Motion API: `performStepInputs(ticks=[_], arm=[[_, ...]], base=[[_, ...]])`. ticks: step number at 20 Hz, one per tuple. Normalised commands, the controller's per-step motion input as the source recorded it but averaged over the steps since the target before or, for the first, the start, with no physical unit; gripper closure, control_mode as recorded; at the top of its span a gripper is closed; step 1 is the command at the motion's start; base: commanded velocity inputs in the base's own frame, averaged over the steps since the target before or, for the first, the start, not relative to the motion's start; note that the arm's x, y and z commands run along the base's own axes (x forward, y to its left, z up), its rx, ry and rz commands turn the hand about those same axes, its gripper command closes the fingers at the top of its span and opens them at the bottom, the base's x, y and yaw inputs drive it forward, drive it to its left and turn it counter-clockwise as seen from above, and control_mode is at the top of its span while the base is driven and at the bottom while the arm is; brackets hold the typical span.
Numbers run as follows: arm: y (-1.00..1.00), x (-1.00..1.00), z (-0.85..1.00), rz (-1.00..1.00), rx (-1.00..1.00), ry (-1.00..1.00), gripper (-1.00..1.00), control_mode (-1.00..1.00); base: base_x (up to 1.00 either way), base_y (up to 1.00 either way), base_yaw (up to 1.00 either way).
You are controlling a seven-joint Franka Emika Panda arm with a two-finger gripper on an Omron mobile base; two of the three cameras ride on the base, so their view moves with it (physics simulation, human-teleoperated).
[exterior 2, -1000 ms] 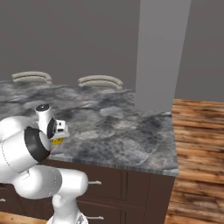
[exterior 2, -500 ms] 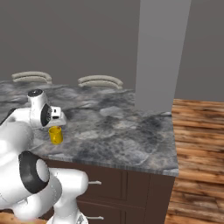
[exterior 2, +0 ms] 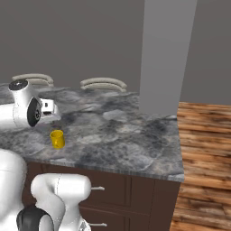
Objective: Clear the mugs and bowl far away from the sink.
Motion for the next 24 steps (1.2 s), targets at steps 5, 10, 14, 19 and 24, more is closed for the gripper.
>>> performStepInputs(ticks=[5, 10, 14, 19, 24], arm=[[-0.46, -0.73, 0.27, 0.0, 0.18, -0.04, -1.0, -1.0], [-0.05, -0.4, 0.0, 0.0, 0.05, -0.02, -1.0, 1.0], [0.0, 0.0, 0.0, 0.0, 0.0, 0.0, -1.0, 1.0], [0.0, 0.0, 0.0, 0.0, 0.0, 0.0, -1.0, 1.0], [0.0, 0.0, 0.0, 0.0, 0.0, 0.0, -1.0, 1.0]], base=[[0.0, 0.0, 0.0], [-0.39, 0.0, 0.0], [-1.0, 0.0, 0.14], [-0.78, 0.0, 0.61], [-0.26, 0.13, 0.73]])
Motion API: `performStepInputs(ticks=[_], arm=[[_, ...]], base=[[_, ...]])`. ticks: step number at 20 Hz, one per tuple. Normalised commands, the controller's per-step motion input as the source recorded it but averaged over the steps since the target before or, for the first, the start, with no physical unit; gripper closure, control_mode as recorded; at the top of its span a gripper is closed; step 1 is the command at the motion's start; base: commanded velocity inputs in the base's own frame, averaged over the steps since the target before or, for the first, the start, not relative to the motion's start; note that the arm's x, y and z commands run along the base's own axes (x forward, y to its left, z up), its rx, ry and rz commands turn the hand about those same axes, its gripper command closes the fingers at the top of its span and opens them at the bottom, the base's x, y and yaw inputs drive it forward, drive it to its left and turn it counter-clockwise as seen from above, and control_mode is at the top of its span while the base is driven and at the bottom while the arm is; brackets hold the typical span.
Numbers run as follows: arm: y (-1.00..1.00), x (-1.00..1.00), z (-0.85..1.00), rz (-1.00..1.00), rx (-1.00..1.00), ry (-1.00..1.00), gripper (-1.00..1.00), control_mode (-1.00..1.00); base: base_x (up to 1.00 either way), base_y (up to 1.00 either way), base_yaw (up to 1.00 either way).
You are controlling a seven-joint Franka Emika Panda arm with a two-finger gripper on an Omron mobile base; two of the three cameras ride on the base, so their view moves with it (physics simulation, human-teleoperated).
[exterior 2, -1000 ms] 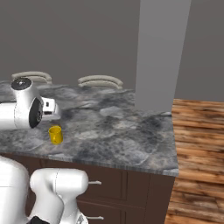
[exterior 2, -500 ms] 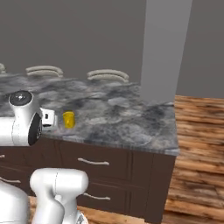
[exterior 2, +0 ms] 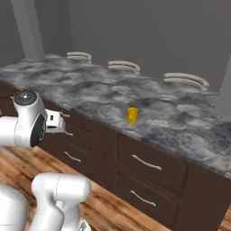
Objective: Clear the mugs and bowl far away from the sink.
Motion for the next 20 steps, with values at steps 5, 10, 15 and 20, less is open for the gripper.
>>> performStepInputs(ticks=[5, 10, 15, 20], arm=[[0.0, 0.0, 0.0, 0.0, 0.0, 0.0, -1.0, 1.0], [0.0, 0.0, 0.0, 0.0, 0.0, 0.0, -1.0, 1.0], [0.0, 0.0, 0.0, 0.0, 0.0, 0.0, -1.0, 1.0], [0.0, 0.0, 0.0, 0.0, 0.0, 0.0, -1.0, 1.0]], base=[[0.01, 0.17, 0.78], [0.11, 0.01, 0.83], [0.23, 0.0, 0.84], [0.29, 0.0, 0.84]])
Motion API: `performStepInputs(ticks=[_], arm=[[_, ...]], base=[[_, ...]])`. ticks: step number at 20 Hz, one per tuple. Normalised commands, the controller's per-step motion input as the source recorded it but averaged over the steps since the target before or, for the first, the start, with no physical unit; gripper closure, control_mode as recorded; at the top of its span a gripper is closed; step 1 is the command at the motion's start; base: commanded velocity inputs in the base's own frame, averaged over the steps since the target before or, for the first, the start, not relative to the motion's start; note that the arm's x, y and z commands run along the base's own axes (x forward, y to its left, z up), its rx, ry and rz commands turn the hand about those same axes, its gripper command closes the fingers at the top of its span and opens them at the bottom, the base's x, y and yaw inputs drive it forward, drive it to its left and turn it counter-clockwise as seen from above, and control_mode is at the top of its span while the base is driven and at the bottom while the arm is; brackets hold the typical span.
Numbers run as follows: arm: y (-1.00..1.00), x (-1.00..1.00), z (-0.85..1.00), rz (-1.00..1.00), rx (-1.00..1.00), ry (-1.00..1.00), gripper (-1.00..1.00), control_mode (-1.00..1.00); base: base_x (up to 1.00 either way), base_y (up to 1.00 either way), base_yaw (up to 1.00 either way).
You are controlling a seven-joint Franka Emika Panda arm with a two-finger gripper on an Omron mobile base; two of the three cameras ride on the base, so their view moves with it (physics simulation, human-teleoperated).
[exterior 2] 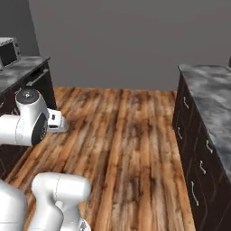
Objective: Clear the mugs and bowl far away from the sink.
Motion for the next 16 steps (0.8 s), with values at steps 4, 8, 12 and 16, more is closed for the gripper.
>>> performStepInputs(ticks=[4, 8, 12, 16], arm=[[0.0, 0.0, 0.0, 0.0, 0.0, 0.0, -1.0, 1.0], [0.0, 0.0, 0.0, 0.0, 0.0, 0.0, -1.0, 1.0], [0.0, 0.0, 0.0, 0.0, 0.0, 0.0, -1.0, 1.0], [0.0, 0.0, 0.0, 0.0, 0.0, 0.0, -1.0, 1.0]], base=[[0.49, 0.0, 0.82], [0.66, 0.0, 0.77], [0.57, 0.0, 0.78], [0.61, 0.0, 0.75]])
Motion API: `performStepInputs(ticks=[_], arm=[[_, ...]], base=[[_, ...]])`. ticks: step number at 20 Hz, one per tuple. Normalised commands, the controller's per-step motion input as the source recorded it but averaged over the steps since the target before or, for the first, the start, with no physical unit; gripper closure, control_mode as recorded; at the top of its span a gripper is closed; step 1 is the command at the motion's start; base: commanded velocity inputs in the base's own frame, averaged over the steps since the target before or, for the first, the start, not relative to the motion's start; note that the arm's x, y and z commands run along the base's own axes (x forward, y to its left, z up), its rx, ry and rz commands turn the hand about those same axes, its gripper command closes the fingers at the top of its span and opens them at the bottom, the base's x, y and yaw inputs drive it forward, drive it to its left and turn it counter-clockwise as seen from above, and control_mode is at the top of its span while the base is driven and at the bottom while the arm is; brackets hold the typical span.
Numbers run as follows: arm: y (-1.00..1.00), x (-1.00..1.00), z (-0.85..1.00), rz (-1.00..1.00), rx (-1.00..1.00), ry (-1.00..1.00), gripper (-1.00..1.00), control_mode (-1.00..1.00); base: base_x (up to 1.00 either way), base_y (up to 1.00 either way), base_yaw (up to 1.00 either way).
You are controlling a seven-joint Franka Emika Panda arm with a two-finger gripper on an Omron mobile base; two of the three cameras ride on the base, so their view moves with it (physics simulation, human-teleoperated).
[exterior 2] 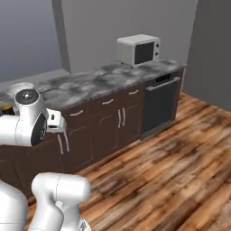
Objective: Clear the mugs and bowl far away from the sink.
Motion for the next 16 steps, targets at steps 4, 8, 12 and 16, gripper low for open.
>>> performStepInputs(ticks=[4, 8, 12, 16], arm=[[0.0, 0.0, 0.0, 0.0, 0.0, 0.0, -1.0, 1.0], [0.0, 0.0, 0.0, 0.0, 0.0, 0.0, -1.0, 1.0], [0.0, 0.0, 0.0, 0.0, 0.0, 0.0, -1.0, 1.0], [0.0, 0.0, 0.0, 0.0, 0.0, 0.0, -1.0, 1.0]], base=[[0.74, 0.0, 0.7], [0.99, 0.0, 0.65], [0.94, 0.0, 0.61], [0.49, 0.0, 0.55]])
